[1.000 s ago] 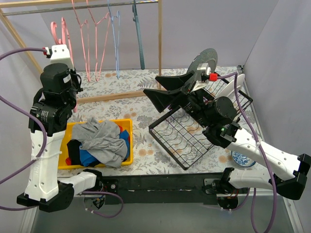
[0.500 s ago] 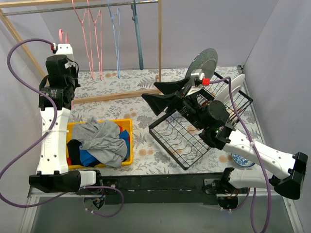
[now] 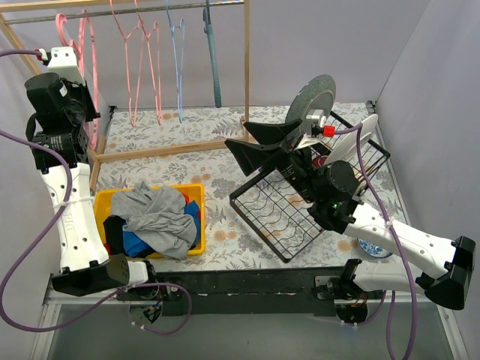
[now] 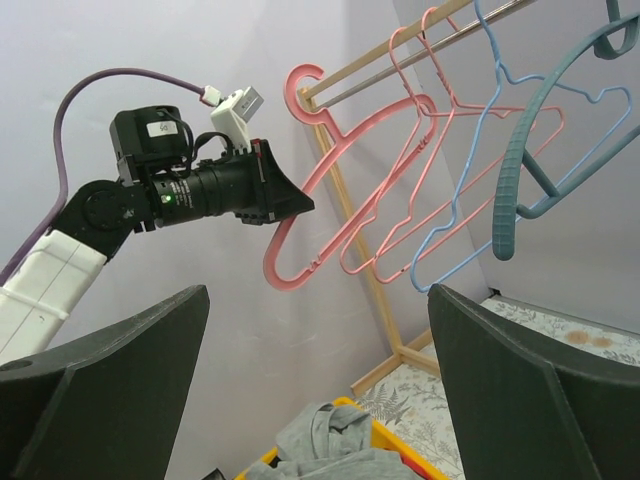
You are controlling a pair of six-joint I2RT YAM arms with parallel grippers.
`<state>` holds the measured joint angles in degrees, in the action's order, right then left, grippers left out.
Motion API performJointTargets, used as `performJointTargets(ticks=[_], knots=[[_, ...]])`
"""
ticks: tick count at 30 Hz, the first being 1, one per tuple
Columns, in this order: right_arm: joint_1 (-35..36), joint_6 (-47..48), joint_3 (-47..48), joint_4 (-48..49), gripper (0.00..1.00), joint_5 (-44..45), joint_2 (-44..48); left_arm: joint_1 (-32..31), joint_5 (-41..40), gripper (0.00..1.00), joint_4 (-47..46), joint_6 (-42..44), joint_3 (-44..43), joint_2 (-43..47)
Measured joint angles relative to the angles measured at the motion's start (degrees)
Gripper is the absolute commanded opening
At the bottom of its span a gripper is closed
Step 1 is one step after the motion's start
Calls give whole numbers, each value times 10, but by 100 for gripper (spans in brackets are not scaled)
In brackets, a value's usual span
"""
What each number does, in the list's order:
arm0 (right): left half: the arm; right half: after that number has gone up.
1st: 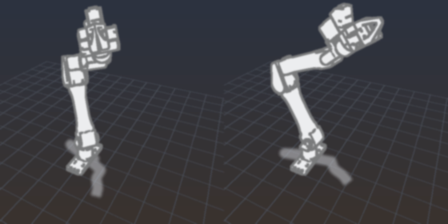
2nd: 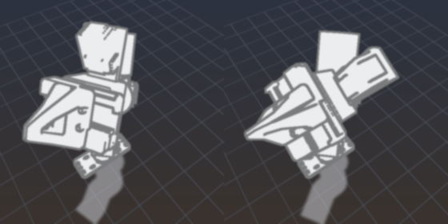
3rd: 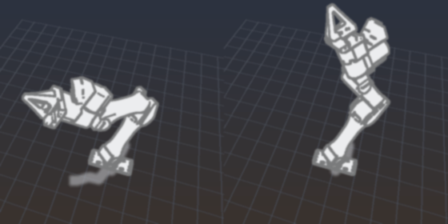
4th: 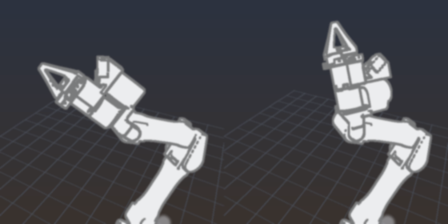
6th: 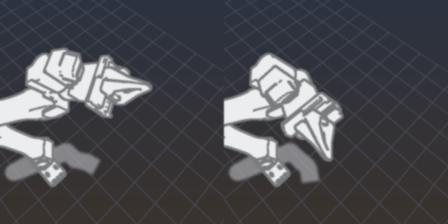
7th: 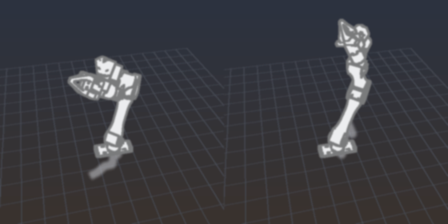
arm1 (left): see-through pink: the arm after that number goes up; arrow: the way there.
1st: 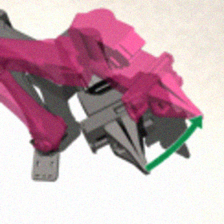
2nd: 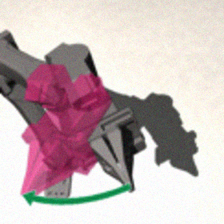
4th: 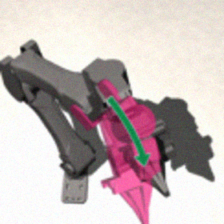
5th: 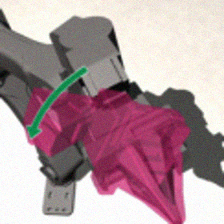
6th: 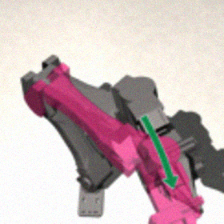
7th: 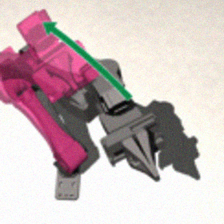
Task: Remove the tank top from the hanger
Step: Place the hanger at the clothesline.
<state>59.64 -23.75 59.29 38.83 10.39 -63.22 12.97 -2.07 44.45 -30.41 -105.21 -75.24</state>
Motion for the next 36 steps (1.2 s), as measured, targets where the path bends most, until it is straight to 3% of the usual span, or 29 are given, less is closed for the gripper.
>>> performJointTargets(ticks=[9,25,36], knots=[[0,1,-20,15,99,4,14,23,68,0,-2,-16,-65,-57],[0,12,-37,50,98,11,58,23,83,0,-42,-43,-148,-129],[0,17,-38,52,99,11,59,24,76,0,-69,-59,-62,-102]])
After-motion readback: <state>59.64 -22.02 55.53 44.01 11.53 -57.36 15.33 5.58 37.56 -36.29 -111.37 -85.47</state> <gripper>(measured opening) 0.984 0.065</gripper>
